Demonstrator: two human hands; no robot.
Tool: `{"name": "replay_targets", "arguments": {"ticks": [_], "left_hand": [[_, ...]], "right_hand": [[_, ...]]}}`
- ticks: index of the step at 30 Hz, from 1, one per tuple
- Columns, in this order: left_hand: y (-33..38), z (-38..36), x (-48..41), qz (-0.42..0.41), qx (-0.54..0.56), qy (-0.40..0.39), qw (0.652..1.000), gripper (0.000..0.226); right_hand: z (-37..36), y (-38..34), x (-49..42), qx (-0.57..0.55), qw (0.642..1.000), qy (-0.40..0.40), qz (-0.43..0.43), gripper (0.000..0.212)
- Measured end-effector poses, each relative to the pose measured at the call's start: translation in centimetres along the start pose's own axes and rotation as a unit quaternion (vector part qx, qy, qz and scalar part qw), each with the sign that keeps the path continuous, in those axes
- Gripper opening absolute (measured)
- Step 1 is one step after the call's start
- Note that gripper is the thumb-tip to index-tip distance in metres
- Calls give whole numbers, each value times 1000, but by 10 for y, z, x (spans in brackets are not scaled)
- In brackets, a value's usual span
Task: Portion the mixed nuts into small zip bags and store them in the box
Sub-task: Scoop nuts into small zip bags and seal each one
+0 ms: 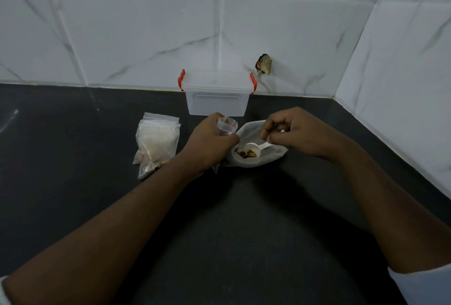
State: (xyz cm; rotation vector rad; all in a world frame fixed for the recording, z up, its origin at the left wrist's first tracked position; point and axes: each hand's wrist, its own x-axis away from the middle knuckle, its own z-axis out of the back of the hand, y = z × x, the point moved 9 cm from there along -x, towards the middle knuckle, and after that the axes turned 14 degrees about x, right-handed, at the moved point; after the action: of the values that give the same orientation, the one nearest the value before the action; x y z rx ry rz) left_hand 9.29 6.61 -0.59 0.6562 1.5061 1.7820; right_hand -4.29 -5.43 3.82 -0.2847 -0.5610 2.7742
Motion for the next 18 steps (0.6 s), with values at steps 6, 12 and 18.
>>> {"name": "replay_targets", "arguments": {"ticks": [6, 12, 18], "left_hand": [[0, 0, -2, -7, -11, 2, 1000, 43], [2, -2, -1, -10, -12, -1, 1000, 43], [3, -3, 1, -16, 1, -6, 1000, 41]], "right_hand": [[-21, 25, -4, -204, 972, -18, -116, 12], [-34, 40, -1, -371, 907, -46, -197, 13], [-13, 39, -2, -465, 868, 28, -173, 15]]}}
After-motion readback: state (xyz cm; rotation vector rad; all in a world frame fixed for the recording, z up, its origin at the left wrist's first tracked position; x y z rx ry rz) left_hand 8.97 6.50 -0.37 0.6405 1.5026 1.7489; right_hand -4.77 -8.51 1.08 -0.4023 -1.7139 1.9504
